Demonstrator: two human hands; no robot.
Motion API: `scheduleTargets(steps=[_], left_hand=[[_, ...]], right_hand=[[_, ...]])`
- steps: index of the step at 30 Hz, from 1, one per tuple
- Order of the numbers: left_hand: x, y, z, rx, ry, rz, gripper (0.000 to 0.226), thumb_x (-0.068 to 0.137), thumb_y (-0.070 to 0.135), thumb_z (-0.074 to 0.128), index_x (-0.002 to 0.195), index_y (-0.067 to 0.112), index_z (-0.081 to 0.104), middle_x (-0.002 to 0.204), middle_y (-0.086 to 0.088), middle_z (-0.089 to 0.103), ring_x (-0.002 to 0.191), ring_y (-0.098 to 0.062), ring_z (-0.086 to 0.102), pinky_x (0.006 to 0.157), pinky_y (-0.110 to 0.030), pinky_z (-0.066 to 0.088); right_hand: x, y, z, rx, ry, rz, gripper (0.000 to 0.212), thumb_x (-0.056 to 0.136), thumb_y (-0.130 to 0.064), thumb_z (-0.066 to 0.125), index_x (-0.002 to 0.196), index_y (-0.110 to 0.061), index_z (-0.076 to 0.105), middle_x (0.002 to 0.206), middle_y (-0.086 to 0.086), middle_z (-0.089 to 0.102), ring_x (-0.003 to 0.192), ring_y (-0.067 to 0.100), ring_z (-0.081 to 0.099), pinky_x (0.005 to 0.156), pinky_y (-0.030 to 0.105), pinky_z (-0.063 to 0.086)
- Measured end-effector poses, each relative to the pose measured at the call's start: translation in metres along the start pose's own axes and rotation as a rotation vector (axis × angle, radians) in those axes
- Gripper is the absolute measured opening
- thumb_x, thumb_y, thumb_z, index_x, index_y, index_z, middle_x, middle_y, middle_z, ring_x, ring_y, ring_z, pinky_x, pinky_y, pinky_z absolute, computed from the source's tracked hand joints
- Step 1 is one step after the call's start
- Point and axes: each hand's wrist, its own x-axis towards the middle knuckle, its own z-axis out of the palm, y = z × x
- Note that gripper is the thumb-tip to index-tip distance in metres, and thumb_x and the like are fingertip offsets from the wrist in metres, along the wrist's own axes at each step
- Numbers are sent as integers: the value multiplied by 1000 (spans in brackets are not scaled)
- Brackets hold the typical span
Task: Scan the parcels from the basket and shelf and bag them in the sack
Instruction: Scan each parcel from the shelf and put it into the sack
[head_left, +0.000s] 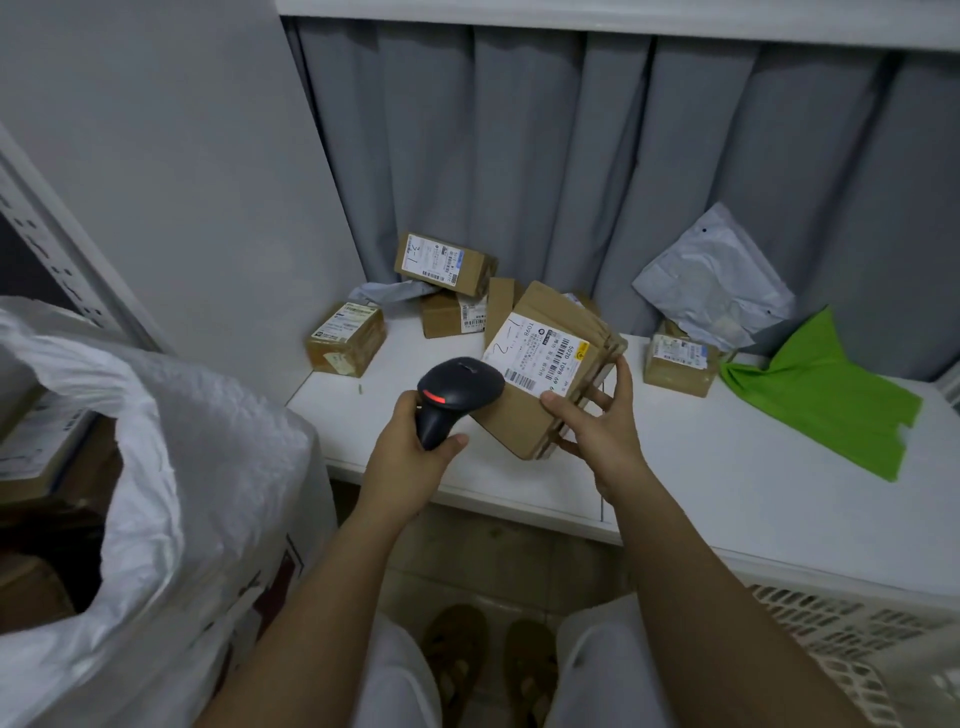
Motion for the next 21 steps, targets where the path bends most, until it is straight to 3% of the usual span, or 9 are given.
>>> scheduleTargets(steps=[4, 6, 8, 10, 12, 15, 18, 21], left_hand=[[-15, 24, -4, -140, 168, 45, 45, 85, 16, 71, 121, 25, 44, 109, 9, 55, 102, -14, 55, 79, -22, 41], [-28, 40, -13, -206, 235, 76, 46, 85, 17, 71, 119, 30, 43, 108, 10, 56, 101, -16, 56, 83, -29, 44], [-42, 56, -29, -253, 277, 105, 48, 84, 18, 71, 123, 29, 45, 112, 2, 60, 102, -25, 60, 87, -38, 50], [-59, 73, -51, -275, 305, 128, 48, 84, 20, 71, 122, 33, 44, 114, 0, 61, 103, -27, 61, 89, -41, 51], [-78, 89, -75, -294, 350, 157, 48, 84, 22, 71, 118, 40, 42, 114, 3, 59, 102, -24, 61, 88, -42, 53], [-110, 108, -113, -330, 436, 219, 48, 84, 20, 72, 117, 38, 43, 111, 8, 60, 103, -17, 60, 87, -42, 54], [-142, 117, -154, -337, 501, 243, 43, 83, 19, 72, 107, 42, 45, 106, 15, 60, 101, -9, 60, 91, -43, 53], [-169, 115, -194, -373, 578, 254, 44, 84, 19, 72, 116, 35, 47, 109, 10, 61, 100, -10, 61, 88, -32, 53]], right_hand=[[-32, -13, 15, 48, 51, -72, 101, 79, -23, 79, 151, -42, 11, 148, 6, 42, 127, 24, 50, 98, 54, 49], [-53, -22, 24, 91, 29, -103, 100, 80, -24, 78, 152, -41, 10, 146, 6, 43, 119, 21, 54, 93, 47, 53], [-73, -35, 33, 115, -4, -143, 99, 81, -24, 77, 152, -41, 10, 143, 6, 44, 107, 14, 55, 85, 38, 57], [-93, -54, 45, 145, -32, -185, 98, 81, -25, 77, 151, -42, 12, 143, 5, 45, 106, 12, 54, 84, 38, 57], [-112, -77, 59, 198, -72, -221, 96, 81, -26, 77, 151, -43, 14, 146, 3, 44, 113, 12, 53, 87, 43, 57], [-141, -107, 85, 233, -177, -265, 95, 76, -32, 79, 147, -47, 17, 148, 2, 43, 128, 22, 50, 81, 41, 59], [-168, -129, 117, 200, -282, -315, 95, 76, -35, 79, 147, -47, 18, 146, 3, 45, 125, 25, 53, 78, 42, 60], [-191, -141, 156, 143, -367, -344, 96, 78, -35, 79, 149, -45, 14, 144, 6, 47, 125, 26, 54, 83, 42, 59]])
